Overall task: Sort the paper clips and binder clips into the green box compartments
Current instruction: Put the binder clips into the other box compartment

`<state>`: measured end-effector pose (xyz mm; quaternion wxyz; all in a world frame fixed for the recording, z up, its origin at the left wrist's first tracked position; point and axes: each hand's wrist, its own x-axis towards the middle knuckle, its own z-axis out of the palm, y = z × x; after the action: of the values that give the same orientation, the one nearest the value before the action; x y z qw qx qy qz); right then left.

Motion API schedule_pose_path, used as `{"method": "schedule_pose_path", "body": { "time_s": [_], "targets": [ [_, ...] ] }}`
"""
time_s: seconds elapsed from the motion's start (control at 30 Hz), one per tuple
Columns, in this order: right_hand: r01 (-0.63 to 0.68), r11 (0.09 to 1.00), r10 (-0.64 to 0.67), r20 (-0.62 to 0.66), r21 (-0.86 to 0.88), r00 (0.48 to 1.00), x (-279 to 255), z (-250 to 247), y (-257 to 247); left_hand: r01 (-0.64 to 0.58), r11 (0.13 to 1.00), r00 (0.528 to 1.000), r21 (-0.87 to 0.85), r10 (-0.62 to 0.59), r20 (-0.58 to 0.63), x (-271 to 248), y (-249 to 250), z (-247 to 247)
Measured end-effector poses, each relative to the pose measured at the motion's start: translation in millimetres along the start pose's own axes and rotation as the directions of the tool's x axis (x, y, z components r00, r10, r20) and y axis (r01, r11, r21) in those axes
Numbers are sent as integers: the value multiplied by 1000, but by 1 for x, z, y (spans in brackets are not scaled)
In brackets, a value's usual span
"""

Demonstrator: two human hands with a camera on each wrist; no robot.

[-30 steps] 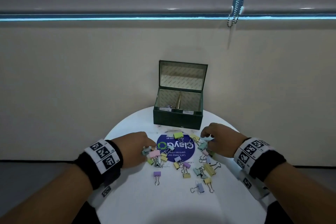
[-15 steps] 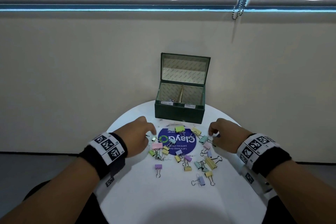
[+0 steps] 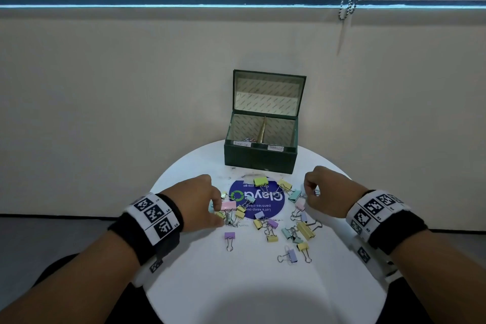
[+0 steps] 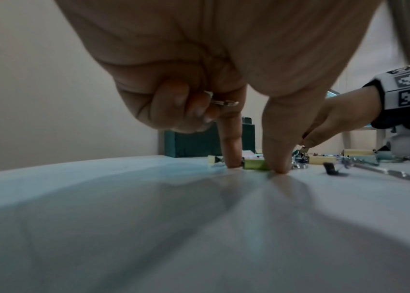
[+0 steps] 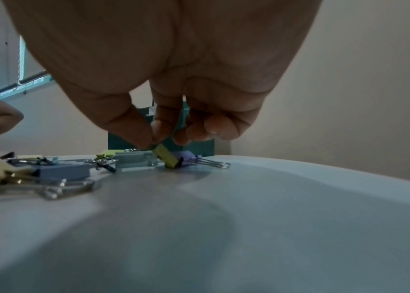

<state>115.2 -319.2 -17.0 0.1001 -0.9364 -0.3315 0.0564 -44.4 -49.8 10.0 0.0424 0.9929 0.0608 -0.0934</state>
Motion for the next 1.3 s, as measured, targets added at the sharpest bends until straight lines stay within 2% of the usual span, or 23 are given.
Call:
{"method": "schedule_pose_path", "body": {
  "time_s": [0.1, 0.23, 0.37, 0.53, 0.63, 0.77, 0.87, 1.03, 1.1, 1.13, 1.17, 1.2, 1.3],
  "targets": [
    [16, 1000, -16, -15, 20, 1000, 0, -1, -1, -14, 1000, 1000, -16, 14, -9, 0, -2, 1],
    [3, 1000, -3, 32, 0, 999, 0, 1, 1, 13, 999, 1000, -44, -13, -6, -2, -3, -1],
    [4, 999, -3, 34, -33, 999, -1, 3, -1, 47, 994, 996, -100, -54, -74, 1, -4, -5],
    [34, 997, -29, -70, 72, 997, -4, -3, -5, 24, 986, 987, -164, -49, -154, 2, -4, -6],
    [53, 990, -44, -66, 133, 997, -7, -6, -6, -9, 976, 985, -219, -29, -170, 8, -7, -9],
    [97, 976, -87, -61, 194, 994, -2, -22, -13, -16, 888, 983, -459, -69, -168, 30, -12, -34],
    [127, 969, -98, -143, 212, 985, 16, -41, -28, -47, 883, 975, -468, -61, -213, 59, -6, -60],
    [50, 905, 61, -246, 423, 967, 66, -55, -55, -42, 782, 957, -622, -147, -249, 109, 8, -82],
    [35, 829, 120, -238, 558, 964, 78, -54, -65, -39, 683, 960, -730, -178, -217, 120, 15, -83],
    [38, 763, 131, -212, 645, 968, 82, -52, -68, -35, 640, 963, -767, -184, -197, 124, 18, -83],
    [40, 711, 132, -188, 703, 973, 85, -49, -69, -32, 638, 964, -770, -183, -192, 127, 18, -81],
    [50, 699, 124, -191, 713, 974, 85, -46, -69, -29, 695, 961, -718, -179, -212, 126, 16, -79],
    [71, 836, 78, -245, 544, 966, 70, -40, -56, -83, 883, 931, -462, -96, -352, 104, 8, -72]
  ]
}}
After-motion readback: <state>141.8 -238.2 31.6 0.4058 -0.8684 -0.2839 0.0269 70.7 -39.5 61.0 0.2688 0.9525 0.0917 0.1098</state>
